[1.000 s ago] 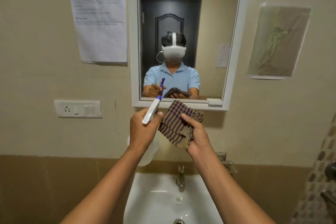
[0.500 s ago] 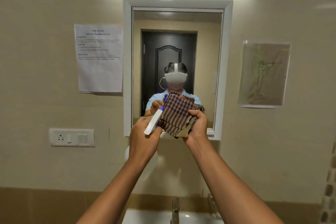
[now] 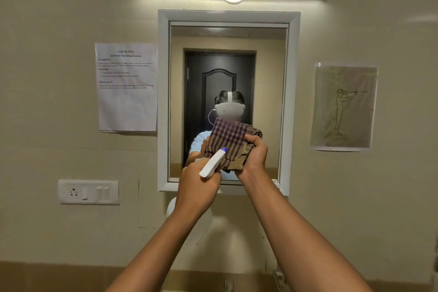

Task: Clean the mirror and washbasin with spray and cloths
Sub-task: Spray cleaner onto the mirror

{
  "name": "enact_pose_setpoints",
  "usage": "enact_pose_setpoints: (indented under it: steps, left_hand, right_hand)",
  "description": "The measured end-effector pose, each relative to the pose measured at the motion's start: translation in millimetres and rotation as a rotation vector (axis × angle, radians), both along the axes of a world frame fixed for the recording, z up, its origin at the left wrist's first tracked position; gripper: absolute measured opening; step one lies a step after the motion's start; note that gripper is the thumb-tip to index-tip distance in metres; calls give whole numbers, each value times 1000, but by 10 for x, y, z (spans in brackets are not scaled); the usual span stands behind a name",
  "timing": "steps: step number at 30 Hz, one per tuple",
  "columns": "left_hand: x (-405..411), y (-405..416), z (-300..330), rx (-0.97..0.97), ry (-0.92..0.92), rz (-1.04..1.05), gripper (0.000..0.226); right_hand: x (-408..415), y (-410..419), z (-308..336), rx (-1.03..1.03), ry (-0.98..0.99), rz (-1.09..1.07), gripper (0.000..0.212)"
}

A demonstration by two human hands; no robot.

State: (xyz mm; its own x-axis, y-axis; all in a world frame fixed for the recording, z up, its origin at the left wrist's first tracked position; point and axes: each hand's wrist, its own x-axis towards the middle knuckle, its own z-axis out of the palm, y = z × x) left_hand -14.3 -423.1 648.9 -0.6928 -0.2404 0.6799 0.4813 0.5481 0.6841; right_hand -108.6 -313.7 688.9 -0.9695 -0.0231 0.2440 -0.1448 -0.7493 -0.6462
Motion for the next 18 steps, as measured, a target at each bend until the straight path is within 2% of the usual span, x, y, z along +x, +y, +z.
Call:
enact_pose_setpoints:
  steps: [4,7,13,18]
  left_hand:
    - [-43,58,31,-8,-35,27,14]
    - [-76,91,78,-20,-28,28,7]
    - [-112,150,152,-38,-17,76,20]
    - [-90,108,160,21,-12,89,9]
  right_hand:
    - [-114,23,98,9,30,-30,25]
    - [-184,23,132,26,46,-52,36]
    - [-202,18,150,52,34,-61,37]
    - [-240,42,130,91,15,-88,44]
